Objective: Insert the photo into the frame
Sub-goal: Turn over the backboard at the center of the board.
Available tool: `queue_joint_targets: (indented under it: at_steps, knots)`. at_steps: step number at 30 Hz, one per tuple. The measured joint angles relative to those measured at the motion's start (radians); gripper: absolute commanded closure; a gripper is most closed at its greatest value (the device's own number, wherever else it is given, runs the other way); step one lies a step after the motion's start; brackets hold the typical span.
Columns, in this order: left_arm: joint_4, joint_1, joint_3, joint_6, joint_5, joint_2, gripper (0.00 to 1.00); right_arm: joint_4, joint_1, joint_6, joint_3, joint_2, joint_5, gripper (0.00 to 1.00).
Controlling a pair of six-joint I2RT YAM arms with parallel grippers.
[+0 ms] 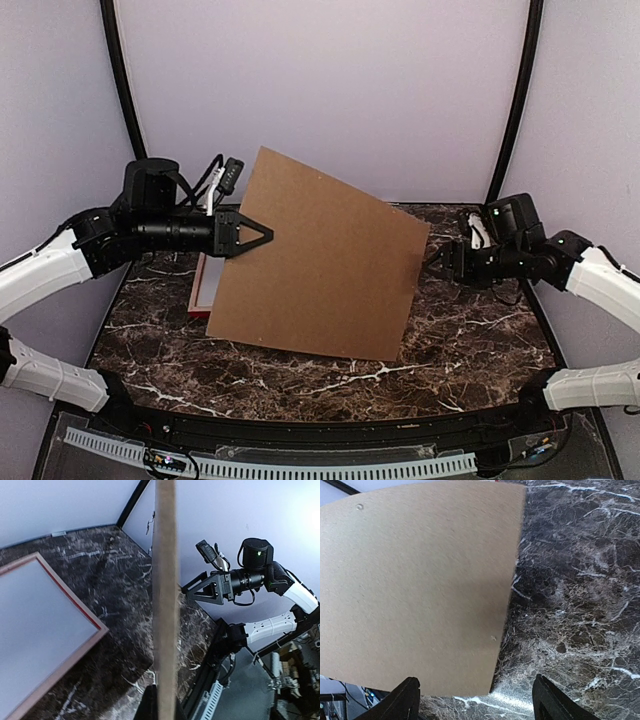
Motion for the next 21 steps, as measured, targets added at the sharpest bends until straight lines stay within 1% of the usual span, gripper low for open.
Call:
queue_joint_targets:
  at_steps: [4, 6, 10, 16, 21]
  knots:
    - [-0.093, 0.0, 0.161, 0.127, -0.089, 0.014, 1.0, -0.056, -0.063, -0.018, 0.095, 0.01, -0.011, 0.2]
    - [-0.116, 0.0, 0.244, 0.191, -0.135, 0.031, 1.0, -0.07, -0.088, -0.026, 0.127, 0.022, -0.023, 0.2]
    - [-0.129, 0.0, 0.35, 0.317, -0.217, 0.051, 1.0, -0.091, -0.127, -0.039, 0.144, 0.048, -0.045, 0.2]
    - [-0.122, 0.0, 0.37, 0.537, -0.287, 0.055, 1.0, -0.102, -0.166, -0.04, 0.141, 0.079, -0.075, 0.2]
    - [-0.052, -0.001, 0.292, 0.704, -0.274, 0.057, 1.0, -0.086, -0.189, -0.04, 0.134, 0.095, -0.1, 0.2]
